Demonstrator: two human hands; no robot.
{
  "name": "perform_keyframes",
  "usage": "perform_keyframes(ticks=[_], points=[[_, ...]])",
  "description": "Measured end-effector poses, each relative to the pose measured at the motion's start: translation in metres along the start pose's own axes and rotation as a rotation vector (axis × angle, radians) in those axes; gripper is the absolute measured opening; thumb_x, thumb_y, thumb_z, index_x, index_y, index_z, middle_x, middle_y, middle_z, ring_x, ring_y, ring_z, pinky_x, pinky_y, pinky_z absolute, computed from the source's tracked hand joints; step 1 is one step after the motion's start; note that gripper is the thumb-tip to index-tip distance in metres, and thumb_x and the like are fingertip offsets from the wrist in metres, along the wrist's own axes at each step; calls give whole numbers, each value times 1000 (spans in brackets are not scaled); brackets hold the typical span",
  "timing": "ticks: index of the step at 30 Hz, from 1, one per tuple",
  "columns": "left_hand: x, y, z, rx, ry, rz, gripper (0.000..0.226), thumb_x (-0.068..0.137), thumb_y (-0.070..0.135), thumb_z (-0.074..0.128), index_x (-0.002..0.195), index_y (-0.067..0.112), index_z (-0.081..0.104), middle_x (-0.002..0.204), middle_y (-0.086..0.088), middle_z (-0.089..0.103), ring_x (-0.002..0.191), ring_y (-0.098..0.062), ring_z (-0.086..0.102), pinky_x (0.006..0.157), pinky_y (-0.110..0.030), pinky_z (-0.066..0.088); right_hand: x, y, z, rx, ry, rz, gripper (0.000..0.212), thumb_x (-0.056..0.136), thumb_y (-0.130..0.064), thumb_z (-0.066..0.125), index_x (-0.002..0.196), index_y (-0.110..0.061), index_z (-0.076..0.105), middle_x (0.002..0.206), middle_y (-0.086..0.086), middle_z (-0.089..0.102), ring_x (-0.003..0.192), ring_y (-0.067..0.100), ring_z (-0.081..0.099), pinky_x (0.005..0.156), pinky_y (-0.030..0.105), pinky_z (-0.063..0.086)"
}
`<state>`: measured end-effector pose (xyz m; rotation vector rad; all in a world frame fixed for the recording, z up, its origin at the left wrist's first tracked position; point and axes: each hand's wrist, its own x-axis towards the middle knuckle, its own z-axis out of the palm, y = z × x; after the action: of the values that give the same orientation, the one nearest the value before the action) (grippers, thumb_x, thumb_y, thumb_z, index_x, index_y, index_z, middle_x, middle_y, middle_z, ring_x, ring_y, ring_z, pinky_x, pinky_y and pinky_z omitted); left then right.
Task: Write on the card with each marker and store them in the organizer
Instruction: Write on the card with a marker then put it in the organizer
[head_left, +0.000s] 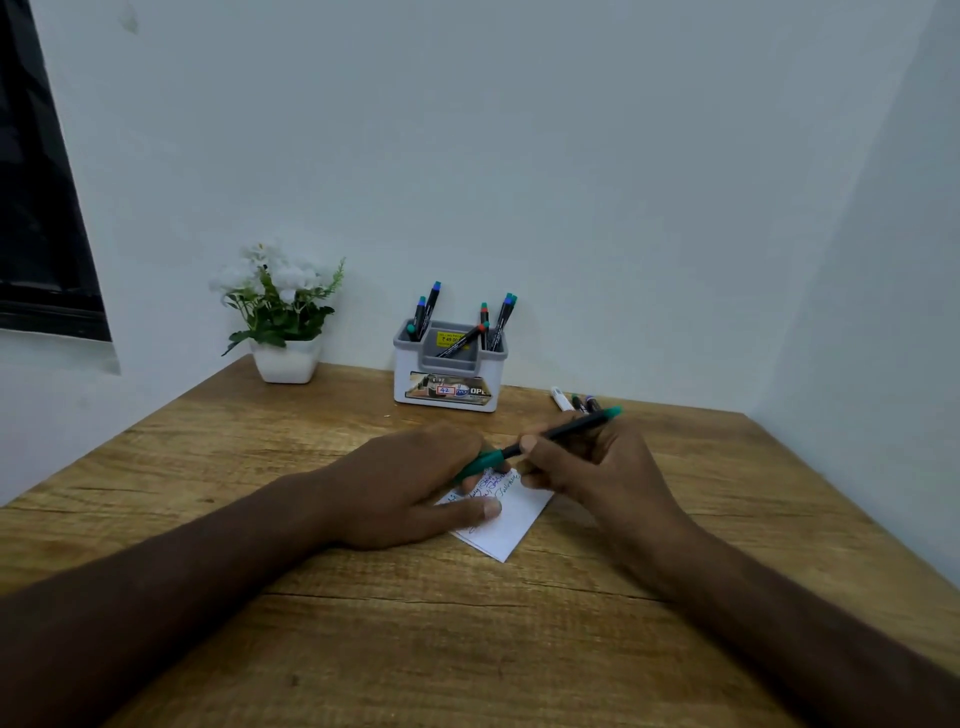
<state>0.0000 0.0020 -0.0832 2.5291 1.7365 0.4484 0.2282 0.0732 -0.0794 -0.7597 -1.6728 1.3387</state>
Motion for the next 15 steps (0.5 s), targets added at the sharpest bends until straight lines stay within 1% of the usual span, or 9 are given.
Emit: perform_keyframes(ticks=[2,4,5,8,12,14,15], points=[[0,2,0,-28,23,-1,37,107,59,27,121,36,52,107,18,56,98,-2,51,83,-31,48,-2,1,2,-141,-23,11,21,85,-27,87,102,-15,82,91,2,84,84,13,80,78,26,64],[0,3,0,-12,28,-14,36,108,55,21,118,39,51,105,19,55,98,-1,50,83,-29,46,-1,3,2,-228,-3,8,36,75,-45,88,102,-22,82,92,-4,84,86,10,79,78,25,63],[0,3,0,5,29,-19,36,108,55,20,118,40,51,105,19,55,98,-1,49,83,-29,46,0,4,2,-243,5,6,38,73,-48,87,102,-23,83,91,-6,84,86,9,79,79,26,63],[1,5,2,54,29,-36,39,108,55,20,123,39,52,111,19,57,100,0,50,84,-29,47,2,7,4,-232,-9,3,27,81,-41,87,99,-22,83,88,-6,83,82,6,78,77,27,63],[0,6,1,58,48,-51,37,109,56,20,121,40,52,111,19,59,100,-1,52,85,-31,50,5,6,8,-231,-11,50,35,81,-45,87,106,-21,81,93,-6,84,86,5,78,69,17,57],[0,5,1,34,57,-61,34,107,59,18,114,46,48,108,21,58,99,0,53,85,-33,51,6,2,9,-209,-33,64,35,82,-45,86,106,-20,81,92,-5,84,87,7,79,70,18,58],[0,3,2,19,68,-69,30,106,62,18,110,50,45,104,23,57,97,2,53,84,-33,51,5,-1,8,-226,-43,53,37,82,-47,85,106,-20,80,91,-4,84,87,8,79,72,21,60]])
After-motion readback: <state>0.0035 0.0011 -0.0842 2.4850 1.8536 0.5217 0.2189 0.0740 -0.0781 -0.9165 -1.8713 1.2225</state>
